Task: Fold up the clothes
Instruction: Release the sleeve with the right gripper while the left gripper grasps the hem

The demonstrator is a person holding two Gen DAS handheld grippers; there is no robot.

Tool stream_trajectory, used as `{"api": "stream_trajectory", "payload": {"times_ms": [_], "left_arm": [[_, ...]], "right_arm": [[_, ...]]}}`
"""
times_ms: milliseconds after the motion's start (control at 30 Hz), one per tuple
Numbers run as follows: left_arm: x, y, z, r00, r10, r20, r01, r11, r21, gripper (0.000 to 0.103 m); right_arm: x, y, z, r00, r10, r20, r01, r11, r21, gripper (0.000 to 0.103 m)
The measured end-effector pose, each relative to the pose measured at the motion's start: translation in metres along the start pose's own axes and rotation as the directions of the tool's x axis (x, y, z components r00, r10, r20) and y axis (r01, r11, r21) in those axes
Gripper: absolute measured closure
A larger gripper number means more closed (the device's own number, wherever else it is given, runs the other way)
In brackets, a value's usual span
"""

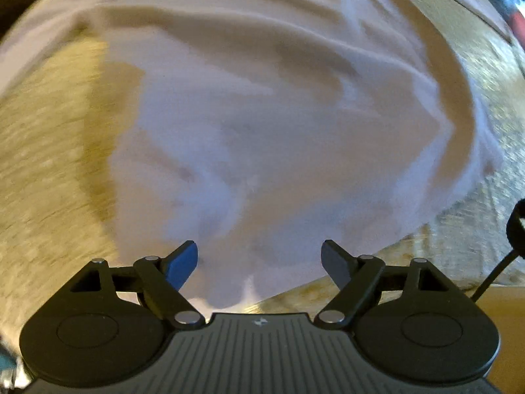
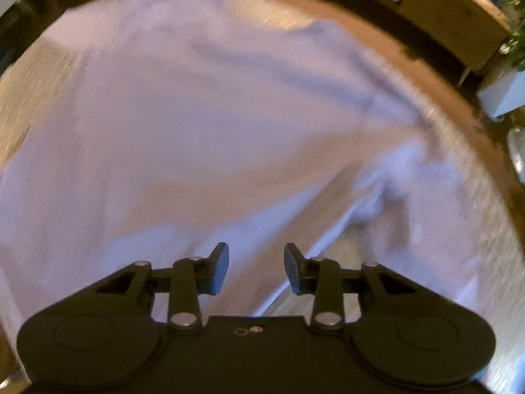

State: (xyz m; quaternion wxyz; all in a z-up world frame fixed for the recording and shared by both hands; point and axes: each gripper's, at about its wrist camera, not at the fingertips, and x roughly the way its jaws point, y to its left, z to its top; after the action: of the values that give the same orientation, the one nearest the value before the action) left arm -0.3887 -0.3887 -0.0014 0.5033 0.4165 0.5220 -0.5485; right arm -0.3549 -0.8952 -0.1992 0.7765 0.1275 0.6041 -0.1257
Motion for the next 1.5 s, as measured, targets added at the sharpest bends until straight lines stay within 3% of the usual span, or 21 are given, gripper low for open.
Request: {"api": "stream_trajectory", "payload": {"times_ms": [100,133,233,367,500,567,600,700,900,1067,1267,1367,1500], "left_arm": [[0.044,0.128,0.018,0.996,0.087,0.024,-0.084,0.991,-0.105,0.021],[0.066,0.150,0.025,0.995,0.103,0.017,-0.100,0.985,-0.140,0.021],[0.098,0.188,0.097,0.996,0.091,-0.006,-0.090,0.970,-0.225,0.023],[0.131,0.229,0.152,1.000,0.002,-0.025,-0.008,0.974,-0.228,0.044],[0.143,0.221,0.149,0.999,-0.029,-0.045,0.020,0.982,-0.189,0.071],[0.143,0.211,0.142,0.999,-0.028,-0.037,0.021,0.983,-0.183,0.075],[0.143,0.206,0.138,0.999,-0.025,-0.027,0.019,0.984,-0.178,0.085],[0.124,0.179,0.102,1.000,-0.028,-0.009,0.026,0.978,-0.205,0.098],[0.117,0.177,0.053,0.995,-0.100,0.022,0.101,0.917,-0.386,0.099],[0.121,0.182,0.026,0.988,-0.140,0.060,0.152,0.861,-0.485,0.099],[0.130,0.172,0.011,0.983,-0.169,0.077,0.185,0.854,-0.487,0.099],[0.133,0.170,0.006,0.980,-0.181,0.081,0.198,0.849,-0.490,0.098],[0.130,0.167,-0.008,0.977,-0.200,0.077,0.212,0.842,-0.496,0.088]], "right_arm": [[-0.001,0.014,-0.030,0.999,0.018,-0.047,-0.014,0.996,0.083,0.000],[-0.003,0.017,-0.040,0.998,0.027,-0.062,-0.020,0.993,0.114,0.000],[-0.009,0.031,-0.059,0.995,0.052,-0.091,-0.037,0.988,0.151,0.000],[-0.010,0.058,-0.065,0.992,0.043,-0.121,-0.028,0.992,0.127,0.000],[-0.003,0.084,-0.049,0.992,0.012,-0.123,0.000,0.995,0.099,0.000],[0.001,0.097,-0.036,0.994,-0.028,-0.106,0.036,0.997,0.067,0.000],[0.003,0.105,-0.029,0.993,-0.068,-0.094,0.070,0.997,0.017,0.000],[0.009,0.127,-0.001,0.991,-0.124,-0.054,0.124,0.992,-0.009,0.000],[0.026,0.166,0.076,0.992,-0.125,0.020,0.125,0.992,-0.005,0.000],[0.053,0.165,0.091,0.979,-0.196,-0.063,0.197,0.980,0.015,0.000],[0.055,0.152,0.099,0.977,-0.170,-0.127,0.186,0.974,0.128,0.000],[0.049,0.164,0.103,0.970,-0.195,-0.145,0.217,0.964,0.155,0.000],[0.035,0.190,0.092,0.982,-0.137,-0.131,0.157,0.975,0.159,0.000]]}}
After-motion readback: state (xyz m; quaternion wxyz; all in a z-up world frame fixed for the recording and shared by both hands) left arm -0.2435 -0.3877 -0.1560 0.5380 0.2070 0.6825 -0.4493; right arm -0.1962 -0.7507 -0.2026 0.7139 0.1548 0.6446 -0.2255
